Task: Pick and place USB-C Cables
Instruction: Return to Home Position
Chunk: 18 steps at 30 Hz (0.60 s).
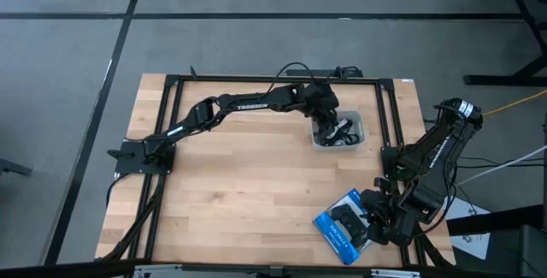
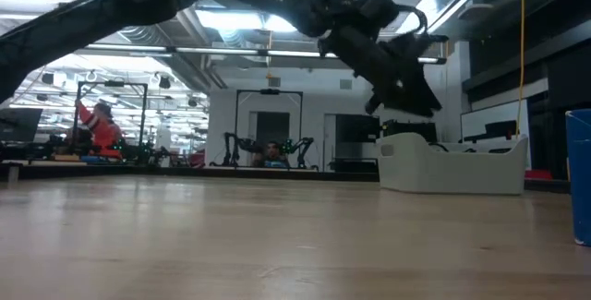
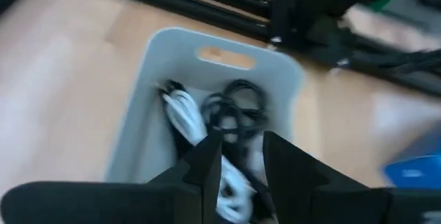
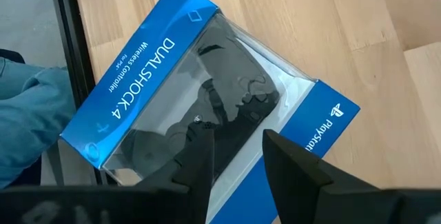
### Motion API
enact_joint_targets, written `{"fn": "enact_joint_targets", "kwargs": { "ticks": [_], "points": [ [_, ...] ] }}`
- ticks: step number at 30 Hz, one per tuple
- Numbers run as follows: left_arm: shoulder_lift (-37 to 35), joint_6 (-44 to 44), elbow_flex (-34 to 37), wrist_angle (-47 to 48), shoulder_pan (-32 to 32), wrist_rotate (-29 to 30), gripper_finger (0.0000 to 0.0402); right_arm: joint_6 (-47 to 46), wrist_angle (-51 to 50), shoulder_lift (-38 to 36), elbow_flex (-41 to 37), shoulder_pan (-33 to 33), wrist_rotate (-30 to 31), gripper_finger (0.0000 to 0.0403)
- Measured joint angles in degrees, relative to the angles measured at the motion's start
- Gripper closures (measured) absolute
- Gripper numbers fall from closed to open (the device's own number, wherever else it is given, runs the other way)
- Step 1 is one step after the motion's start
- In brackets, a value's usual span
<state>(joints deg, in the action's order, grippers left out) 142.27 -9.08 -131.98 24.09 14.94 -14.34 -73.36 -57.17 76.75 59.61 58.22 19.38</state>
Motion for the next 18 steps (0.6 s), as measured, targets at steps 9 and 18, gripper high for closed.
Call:
{"fn": "enact_joint_targets", "kwargs": {
  "ticks": [9, 18],
  "points": [
    [-8.2, -7.5, -0.1, 24.3, -0.6, -8.7, 0.0303, 0.0, 0.8, 0.0, 0.0, 0.0, 0.0, 0.0274],
    [-10.3, -0.7, 0.0, 52.7, -4.6, 0.7, 0.0303, 6.6, 4.1, 0.0, 0.0, -0.2, 11.6, 0.0274]
  ]
}}
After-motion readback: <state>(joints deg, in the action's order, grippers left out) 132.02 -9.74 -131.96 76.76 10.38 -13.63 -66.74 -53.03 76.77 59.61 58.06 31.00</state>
